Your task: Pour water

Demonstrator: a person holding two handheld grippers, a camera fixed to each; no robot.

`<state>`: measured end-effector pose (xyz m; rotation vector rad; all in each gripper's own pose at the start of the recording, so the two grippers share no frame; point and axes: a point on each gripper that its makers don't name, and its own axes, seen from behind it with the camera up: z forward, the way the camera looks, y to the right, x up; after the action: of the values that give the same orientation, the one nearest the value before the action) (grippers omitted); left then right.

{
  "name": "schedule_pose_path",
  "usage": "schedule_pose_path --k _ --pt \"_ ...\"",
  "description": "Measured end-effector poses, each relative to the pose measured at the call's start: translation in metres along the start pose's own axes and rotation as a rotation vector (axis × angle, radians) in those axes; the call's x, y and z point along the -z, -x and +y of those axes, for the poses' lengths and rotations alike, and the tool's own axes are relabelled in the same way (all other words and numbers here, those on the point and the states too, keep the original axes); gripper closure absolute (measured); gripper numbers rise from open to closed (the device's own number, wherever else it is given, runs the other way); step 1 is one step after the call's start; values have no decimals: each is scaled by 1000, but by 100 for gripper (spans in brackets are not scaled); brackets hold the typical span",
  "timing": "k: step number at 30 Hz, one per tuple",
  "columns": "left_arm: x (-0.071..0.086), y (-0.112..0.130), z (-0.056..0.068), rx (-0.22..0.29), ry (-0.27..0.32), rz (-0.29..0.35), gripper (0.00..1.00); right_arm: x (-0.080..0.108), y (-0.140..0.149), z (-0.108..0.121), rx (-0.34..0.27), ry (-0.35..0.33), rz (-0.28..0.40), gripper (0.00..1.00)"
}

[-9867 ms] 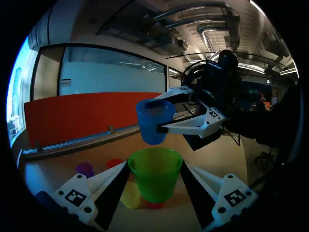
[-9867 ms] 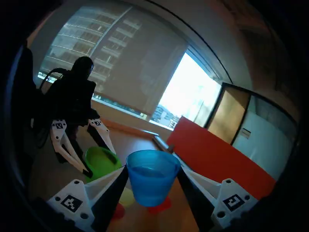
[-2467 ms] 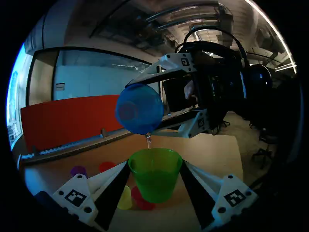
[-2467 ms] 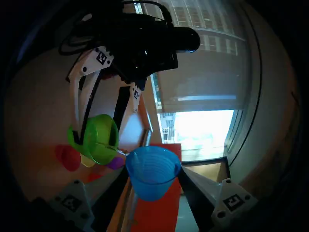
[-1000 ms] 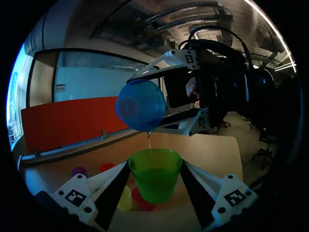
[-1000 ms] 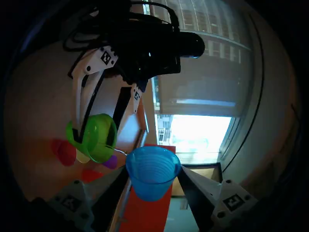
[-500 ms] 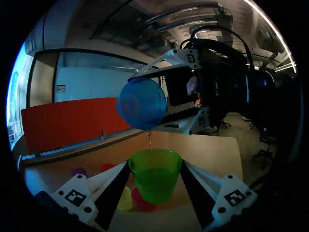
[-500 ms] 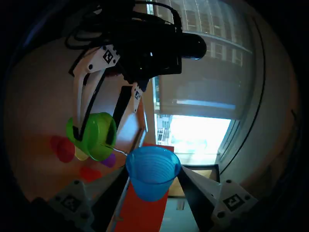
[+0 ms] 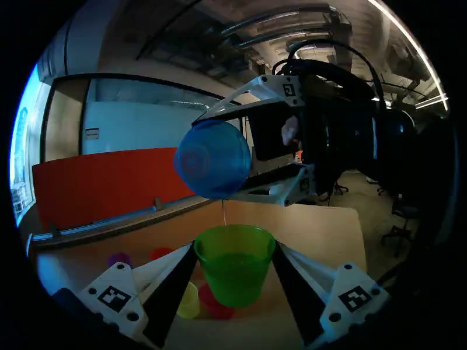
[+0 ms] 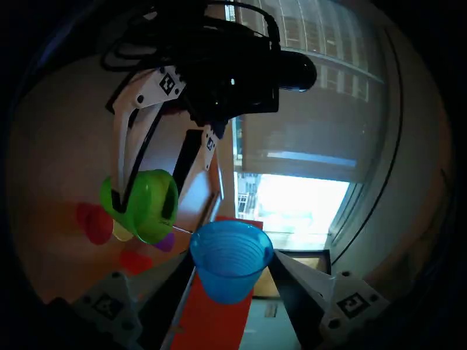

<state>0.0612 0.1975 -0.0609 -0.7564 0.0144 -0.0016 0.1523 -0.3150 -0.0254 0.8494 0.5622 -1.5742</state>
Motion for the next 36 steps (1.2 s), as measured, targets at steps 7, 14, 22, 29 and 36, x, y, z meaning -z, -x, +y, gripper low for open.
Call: schedule_pose_path --k 7,14,22,29,36 --pt "1 0 0 -2 -1 1 12 0 -2 1 6 5 3 10" --pt "1 -1 1 -2 -1 3 12 0 -6 2 4 9 7 10" --pt "2 0 2 -5 -2 -2 12 1 -9 -2 -91 17 19 10" --pt "3 5 3 -14 -2 -21 12 3 -1 -7 -277 43 10 10" --pt "3 8 1 -17 -8 -37 12 6 8 -19 -504 56 -6 9"
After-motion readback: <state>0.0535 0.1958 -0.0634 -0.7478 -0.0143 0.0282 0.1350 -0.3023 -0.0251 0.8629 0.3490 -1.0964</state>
